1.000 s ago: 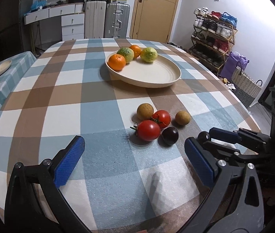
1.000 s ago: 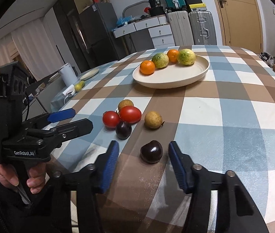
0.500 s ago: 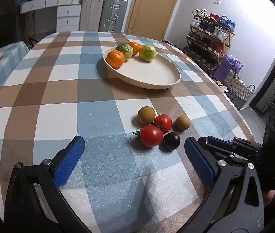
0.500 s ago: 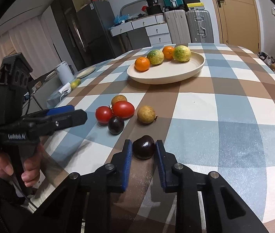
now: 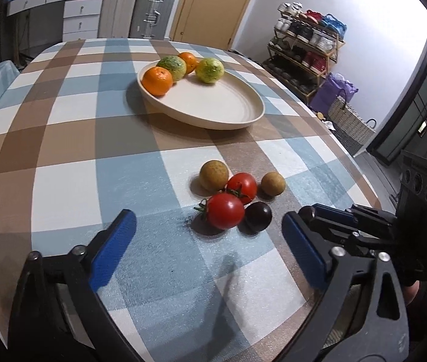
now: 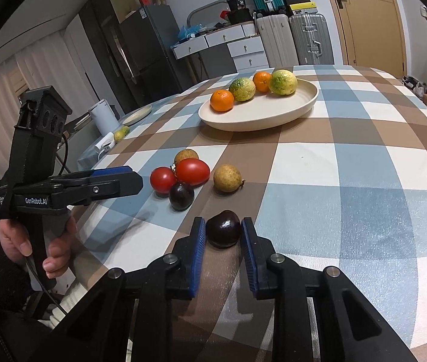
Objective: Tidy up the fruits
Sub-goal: 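Close the left tool on the red tomato while the right tool holds the plum, then carry the tomato and plum onto the cream plate and open both tools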
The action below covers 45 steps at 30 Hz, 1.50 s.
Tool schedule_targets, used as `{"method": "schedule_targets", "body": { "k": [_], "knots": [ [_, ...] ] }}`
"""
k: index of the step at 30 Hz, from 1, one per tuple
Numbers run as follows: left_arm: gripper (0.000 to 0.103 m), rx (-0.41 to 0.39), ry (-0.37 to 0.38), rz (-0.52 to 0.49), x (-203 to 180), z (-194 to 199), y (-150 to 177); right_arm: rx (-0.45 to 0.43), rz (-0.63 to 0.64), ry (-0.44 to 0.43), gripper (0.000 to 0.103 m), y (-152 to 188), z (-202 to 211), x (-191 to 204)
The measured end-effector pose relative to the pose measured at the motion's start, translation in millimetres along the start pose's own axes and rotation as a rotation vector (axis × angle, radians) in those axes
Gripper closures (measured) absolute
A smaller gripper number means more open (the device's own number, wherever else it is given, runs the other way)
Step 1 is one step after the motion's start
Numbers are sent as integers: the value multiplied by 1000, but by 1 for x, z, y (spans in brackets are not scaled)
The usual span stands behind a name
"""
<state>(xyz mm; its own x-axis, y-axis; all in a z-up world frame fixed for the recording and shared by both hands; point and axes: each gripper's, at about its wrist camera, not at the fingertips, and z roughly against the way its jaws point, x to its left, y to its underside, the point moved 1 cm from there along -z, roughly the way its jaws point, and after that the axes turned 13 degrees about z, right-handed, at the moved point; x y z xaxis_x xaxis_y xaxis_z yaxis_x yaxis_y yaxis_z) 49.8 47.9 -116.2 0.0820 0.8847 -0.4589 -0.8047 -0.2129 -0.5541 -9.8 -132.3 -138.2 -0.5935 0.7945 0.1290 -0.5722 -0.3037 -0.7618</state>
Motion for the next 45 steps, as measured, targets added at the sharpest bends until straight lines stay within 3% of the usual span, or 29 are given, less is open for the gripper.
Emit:
{"method": "schedule_targets", "body": {
  "k": [3, 7, 14, 16, 18, 25, 29, 39, 45],
  "knots": [
    [28, 8, 15, -15, -2, -2, -2, -3, -1, -1, 78, -1, 1, 0],
    [41, 31, 54, -15, -2, -5, -5, -7, -1, -1, 78, -3, 1, 0],
    [71, 67, 92, -4, 1, -13, -2, -7, 2, -5, 78, -5, 1, 1],
    [72, 70, 113, 18, 6, -13, -3, -9, 1, -8, 78, -5, 1, 2],
    [80, 56, 127, 32, 8, -10, -4, -10, 3, -9, 78, -6, 1, 2],
    [80, 81, 131, -5, 3, -10, -1, -11, 6, -15, 78, -10, -2, 2],
    [70, 98, 110, -8, 0, -16, 1, -9, 7, -17, 78, -13, -5, 3],
    [76, 101, 132, -13, -3, -19, 1, -19, -2, -23, 78, -13, -4, 3],
    [76, 46, 155, 15, 0, 1, -13, -50, 17, -34, 78, -25, 2, 2]
  ]
}}
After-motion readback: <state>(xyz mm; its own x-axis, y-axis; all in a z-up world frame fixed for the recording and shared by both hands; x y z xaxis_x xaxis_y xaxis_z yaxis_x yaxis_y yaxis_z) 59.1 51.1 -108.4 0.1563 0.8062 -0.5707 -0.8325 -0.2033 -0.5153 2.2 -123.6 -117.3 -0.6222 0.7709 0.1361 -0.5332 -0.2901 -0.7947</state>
